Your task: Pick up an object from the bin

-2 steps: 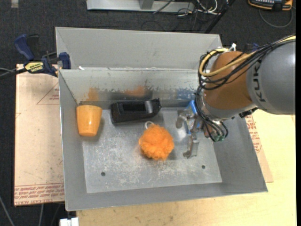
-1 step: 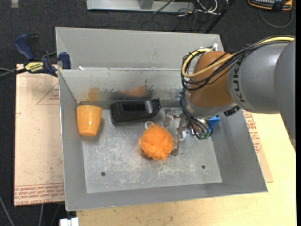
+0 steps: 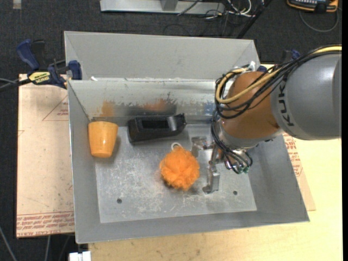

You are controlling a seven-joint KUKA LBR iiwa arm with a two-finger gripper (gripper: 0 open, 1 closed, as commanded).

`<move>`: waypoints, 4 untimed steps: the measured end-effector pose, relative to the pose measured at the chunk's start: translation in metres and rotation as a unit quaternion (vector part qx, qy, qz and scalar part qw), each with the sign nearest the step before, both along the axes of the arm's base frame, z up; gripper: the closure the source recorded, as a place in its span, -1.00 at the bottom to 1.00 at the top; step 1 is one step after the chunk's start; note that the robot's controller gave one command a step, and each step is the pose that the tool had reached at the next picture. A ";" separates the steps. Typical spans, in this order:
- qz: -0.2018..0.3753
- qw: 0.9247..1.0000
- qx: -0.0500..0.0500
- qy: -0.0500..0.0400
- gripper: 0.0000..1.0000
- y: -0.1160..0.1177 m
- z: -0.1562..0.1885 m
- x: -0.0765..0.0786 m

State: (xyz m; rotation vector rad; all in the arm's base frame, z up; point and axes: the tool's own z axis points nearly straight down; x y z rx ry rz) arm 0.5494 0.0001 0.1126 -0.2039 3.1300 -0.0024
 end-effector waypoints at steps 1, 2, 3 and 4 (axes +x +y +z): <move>0.053 0.999 0.001 0.001 -1.00 0.018 -0.004 -0.014; -0.038 0.999 0.002 0.001 -1.00 0.028 -0.012 -0.016; -0.019 1.000 0.002 0.000 -1.00 0.061 -0.032 -0.030; -0.163 0.987 0.003 0.000 1.00 0.070 -0.020 -0.026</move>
Offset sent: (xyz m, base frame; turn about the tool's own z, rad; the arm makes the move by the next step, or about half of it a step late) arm -0.0193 0.0443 -0.0310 -0.2888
